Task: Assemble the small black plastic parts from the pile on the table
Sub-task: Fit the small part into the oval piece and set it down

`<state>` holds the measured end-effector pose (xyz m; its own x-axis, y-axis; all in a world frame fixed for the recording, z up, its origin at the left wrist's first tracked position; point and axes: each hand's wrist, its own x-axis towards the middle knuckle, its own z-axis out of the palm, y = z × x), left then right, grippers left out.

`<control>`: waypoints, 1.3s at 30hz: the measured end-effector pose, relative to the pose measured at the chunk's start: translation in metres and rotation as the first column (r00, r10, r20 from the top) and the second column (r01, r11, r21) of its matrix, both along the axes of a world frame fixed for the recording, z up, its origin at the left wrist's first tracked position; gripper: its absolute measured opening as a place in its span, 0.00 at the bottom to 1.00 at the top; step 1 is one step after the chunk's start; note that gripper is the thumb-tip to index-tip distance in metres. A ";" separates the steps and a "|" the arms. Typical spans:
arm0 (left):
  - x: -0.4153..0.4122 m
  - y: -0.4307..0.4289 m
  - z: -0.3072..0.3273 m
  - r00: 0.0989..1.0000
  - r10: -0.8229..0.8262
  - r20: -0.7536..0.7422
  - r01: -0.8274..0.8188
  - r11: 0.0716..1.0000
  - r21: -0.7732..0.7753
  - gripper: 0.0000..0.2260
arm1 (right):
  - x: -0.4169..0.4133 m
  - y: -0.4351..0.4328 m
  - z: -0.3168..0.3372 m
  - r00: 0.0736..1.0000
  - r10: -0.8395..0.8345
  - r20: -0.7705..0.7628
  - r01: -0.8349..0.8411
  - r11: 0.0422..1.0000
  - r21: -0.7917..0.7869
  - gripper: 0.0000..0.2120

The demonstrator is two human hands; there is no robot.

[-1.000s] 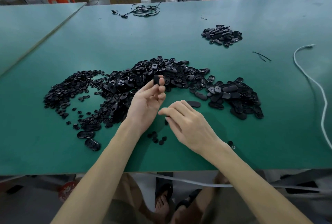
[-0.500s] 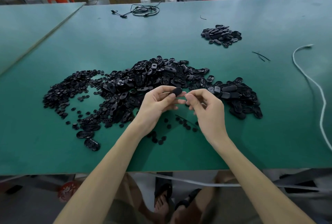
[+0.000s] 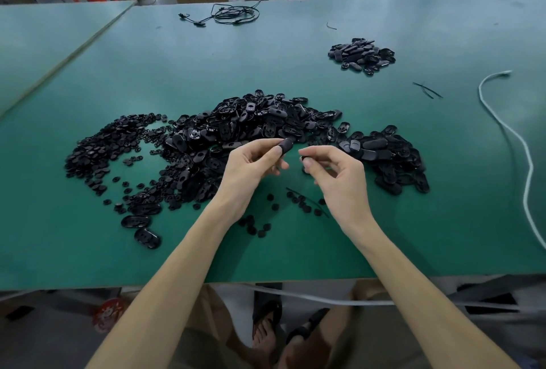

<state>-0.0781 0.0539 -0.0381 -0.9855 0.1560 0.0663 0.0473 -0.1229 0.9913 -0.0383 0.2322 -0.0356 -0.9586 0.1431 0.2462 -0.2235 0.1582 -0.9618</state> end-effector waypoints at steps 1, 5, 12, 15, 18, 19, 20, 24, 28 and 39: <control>0.001 0.000 0.000 1.000 -0.005 -0.001 0.005 1.000 -0.007 0.08 | 0.000 0.000 0.000 1.000 0.001 -0.004 -0.001 1.000 0.001 0.09; 0.002 0.001 0.000 0.999 -0.014 -0.029 0.012 0.997 -0.074 0.09 | 0.000 0.000 0.000 1.000 0.007 -0.010 -0.007 1.000 -0.001 0.09; 0.002 0.003 -0.001 0.996 -0.057 -0.072 0.045 0.987 -0.155 0.11 | -0.001 0.001 -0.001 1.000 -0.007 0.010 0.007 1.000 -0.019 0.06; 0.001 0.002 -0.001 0.996 -0.065 -0.060 0.056 0.990 -0.132 0.11 | -0.002 0.001 -0.001 1.000 -0.007 0.008 0.008 1.000 -0.013 0.06; 0.001 0.002 -0.001 0.996 -0.074 -0.049 0.069 0.992 -0.104 0.11 | -0.001 0.001 0.000 1.000 -0.002 0.007 0.002 1.000 -0.018 0.07; 0.002 0.002 0.000 0.996 -0.078 -0.047 0.073 0.993 -0.096 0.11 | -0.001 0.001 0.000 1.000 -0.002 0.008 0.002 1.000 -0.020 0.07; 0.002 0.002 0.000 0.996 -0.082 -0.045 0.078 0.993 -0.087 0.10 | -0.001 0.001 0.000 1.000 -0.002 0.008 0.003 1.000 -0.021 0.07; 0.004 0.003 0.003 0.993 -0.111 -0.034 0.109 0.992 -0.057 0.09 | -0.002 0.001 -0.001 1.000 -0.008 0.005 0.008 1.000 -0.021 0.06; 0.005 0.004 0.004 0.989 -0.142 -0.049 0.137 0.986 -0.096 0.12 | -0.002 0.002 -0.002 1.000 -0.027 0.003 0.027 0.999 -0.034 0.06; 0.007 0.006 0.006 0.990 -0.113 -0.085 0.100 0.985 -0.139 0.13 | -0.003 0.001 -0.001 1.000 0.008 0.015 -0.007 0.999 -0.041 0.06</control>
<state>-0.0713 0.0597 -0.0320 -0.9534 0.2733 0.1275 0.1329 0.0013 0.9911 -0.0409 0.2328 -0.0367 -0.9633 0.1459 0.2253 -0.2094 0.1170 -0.9708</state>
